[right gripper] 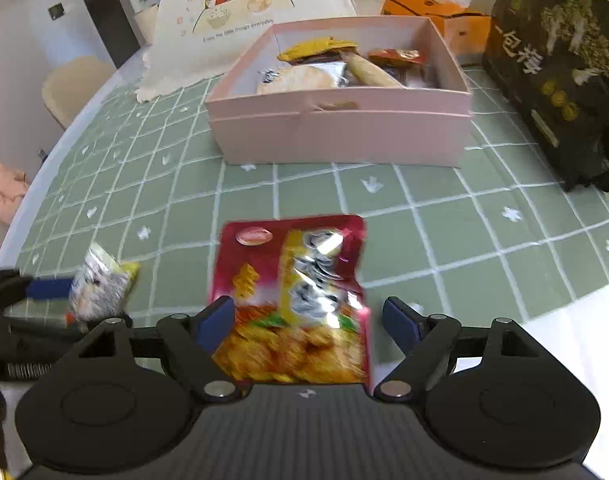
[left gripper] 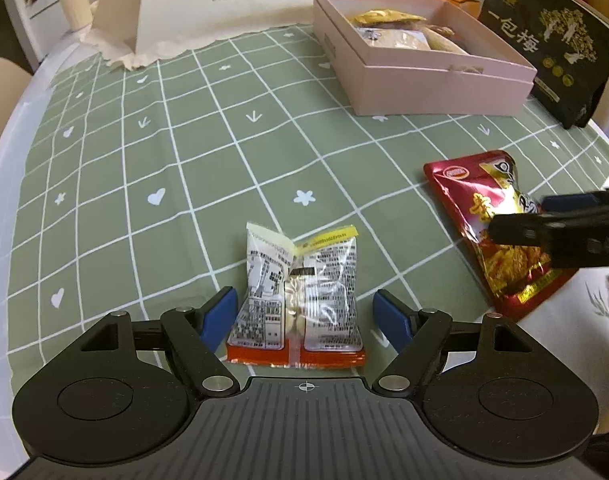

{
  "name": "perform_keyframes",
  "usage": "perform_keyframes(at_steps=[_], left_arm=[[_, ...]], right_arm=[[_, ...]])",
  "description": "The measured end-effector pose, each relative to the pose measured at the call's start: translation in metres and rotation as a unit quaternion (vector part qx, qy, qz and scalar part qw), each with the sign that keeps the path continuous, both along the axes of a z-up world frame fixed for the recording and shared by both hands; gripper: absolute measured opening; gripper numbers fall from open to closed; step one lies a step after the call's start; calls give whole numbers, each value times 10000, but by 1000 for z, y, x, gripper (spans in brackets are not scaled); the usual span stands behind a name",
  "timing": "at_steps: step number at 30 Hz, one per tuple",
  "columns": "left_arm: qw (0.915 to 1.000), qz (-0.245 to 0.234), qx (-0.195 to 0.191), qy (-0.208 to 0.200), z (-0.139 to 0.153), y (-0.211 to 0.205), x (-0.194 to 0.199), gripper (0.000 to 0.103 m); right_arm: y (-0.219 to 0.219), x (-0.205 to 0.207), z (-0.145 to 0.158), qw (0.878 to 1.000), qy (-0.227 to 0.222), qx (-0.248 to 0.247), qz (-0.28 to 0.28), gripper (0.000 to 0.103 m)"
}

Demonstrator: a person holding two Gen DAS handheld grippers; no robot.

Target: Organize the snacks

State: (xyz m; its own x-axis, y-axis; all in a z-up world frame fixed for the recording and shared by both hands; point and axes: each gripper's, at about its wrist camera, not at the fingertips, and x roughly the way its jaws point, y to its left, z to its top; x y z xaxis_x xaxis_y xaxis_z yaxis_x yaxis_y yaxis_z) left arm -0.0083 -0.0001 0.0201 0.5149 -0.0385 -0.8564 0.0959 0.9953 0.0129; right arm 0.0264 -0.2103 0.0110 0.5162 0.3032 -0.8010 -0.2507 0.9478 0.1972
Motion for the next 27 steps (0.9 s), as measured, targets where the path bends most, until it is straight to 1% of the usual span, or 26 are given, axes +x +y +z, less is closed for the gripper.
perform_keyframes(at_steps=[3,5,6,9,11,12,14,15,16,18,20,21,22,23,24,25,26,27], left_arm=[[10000,-61,15,11,0,0,0,81],[9999,-102,19,94,0,0,2,81],[9998,-139,19,144,1,0,4,81],[9995,-215,-39,242,2,3,7,81],[9994,-237,-96,252,2,6,7,81],[9993,-243,-135,247,2,7,7,81],[9993,-183,-243,213,3,10,6,80],[9993,-145,-292,193,3,12,6,80],[9993,-121,-315,171,3,12,5,79],[9994,-112,-301,115,3,12,4,78],[9996,-117,-265,48,2,11,2,78],[9996,-113,-242,20,2,10,1,78],[9997,-84,-215,-3,2,9,0,77],[9998,-30,-197,-14,2,9,0,74],[9998,46,-198,-11,3,10,-1,70],[9997,126,-219,-4,4,10,-1,69],[9994,212,-277,7,5,11,-1,66],[9991,290,-324,6,6,12,-2,63]], right_arm=[[20,1,-4,9993,-112,-337,-71,93],[32,-5,-8,9970,-282,-701,-140,94],[38,-9,-10,9954,-328,-881,-159,96],[39,-16,-10,9959,-262,-852,-145,97],[36,-14,-7,9964,-133,-833,-42,95],[32,-13,-4,9971,-56,-756,-36,90],[22,-11,5,9986,84,-513,-13,73],[19,-11,10,9989,123,-450,23,56],[16,-12,14,9990,114,-420,49,45],[10,-15,21,9991,114,-402,103,38],[6,-19,22,9986,105,-514,86,29],[5,-20,21,9980,110,-622,94,22],[3,-21,19,9976,119,-676,111,22],[0,-20,18,9976,138,-668,107,22],[-3,-20,17,9979,172,-615,113,22],[-6,-20,16,9984,208,-514,135,22],[-10,-19,16,9989,246,-376,162,22],[-14,-18,15,9991,279,-249,188,27]])
